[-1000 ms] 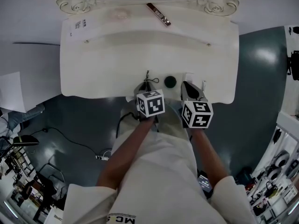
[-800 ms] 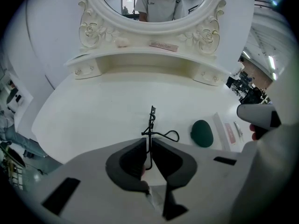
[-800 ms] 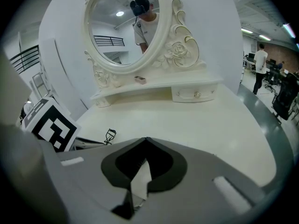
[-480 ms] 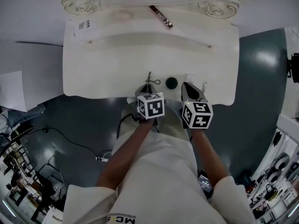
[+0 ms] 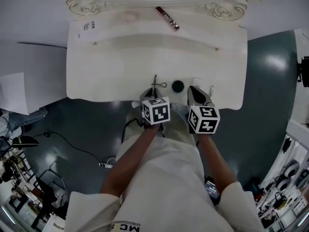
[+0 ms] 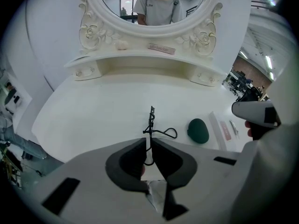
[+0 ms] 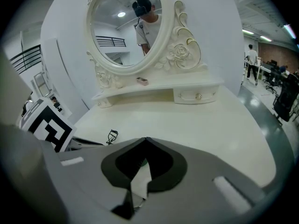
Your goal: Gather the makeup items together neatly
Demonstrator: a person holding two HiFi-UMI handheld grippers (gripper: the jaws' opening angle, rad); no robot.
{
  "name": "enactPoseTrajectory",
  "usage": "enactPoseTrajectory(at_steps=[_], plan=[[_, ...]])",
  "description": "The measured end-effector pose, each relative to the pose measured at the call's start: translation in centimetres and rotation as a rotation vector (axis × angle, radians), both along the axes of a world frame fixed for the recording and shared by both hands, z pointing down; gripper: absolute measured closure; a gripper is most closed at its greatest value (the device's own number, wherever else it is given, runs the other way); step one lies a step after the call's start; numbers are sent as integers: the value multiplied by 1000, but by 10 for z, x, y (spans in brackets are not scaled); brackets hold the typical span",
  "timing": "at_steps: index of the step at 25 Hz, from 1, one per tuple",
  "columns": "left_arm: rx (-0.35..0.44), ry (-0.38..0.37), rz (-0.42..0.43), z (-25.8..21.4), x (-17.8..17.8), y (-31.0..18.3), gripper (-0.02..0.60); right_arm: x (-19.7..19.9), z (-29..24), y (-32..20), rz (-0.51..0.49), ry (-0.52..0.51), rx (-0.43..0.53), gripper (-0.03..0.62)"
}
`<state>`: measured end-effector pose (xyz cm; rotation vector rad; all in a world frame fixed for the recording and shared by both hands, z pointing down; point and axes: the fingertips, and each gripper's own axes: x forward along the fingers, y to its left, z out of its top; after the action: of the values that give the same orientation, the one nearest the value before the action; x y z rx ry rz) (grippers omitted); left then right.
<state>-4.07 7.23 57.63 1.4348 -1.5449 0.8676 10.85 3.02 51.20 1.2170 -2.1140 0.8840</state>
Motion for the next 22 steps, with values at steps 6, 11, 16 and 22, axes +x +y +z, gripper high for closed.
enactPoseTrajectory(at_steps=[6,11,16,22], plan=[[19,9,-4,-11,-1,2,560,-2,-2,-1,-11,-5,7,592],[36,13,-4,-22,-5,2,560,-4,-7,-2,-11,-14,17,592],[82,25,0,-41,-8,-2,561,-6,-12,-2,-13,-21,26,592],[120,92,65,-55,2,-2,566,-7,-19,-2,-19,-36,38,592]])
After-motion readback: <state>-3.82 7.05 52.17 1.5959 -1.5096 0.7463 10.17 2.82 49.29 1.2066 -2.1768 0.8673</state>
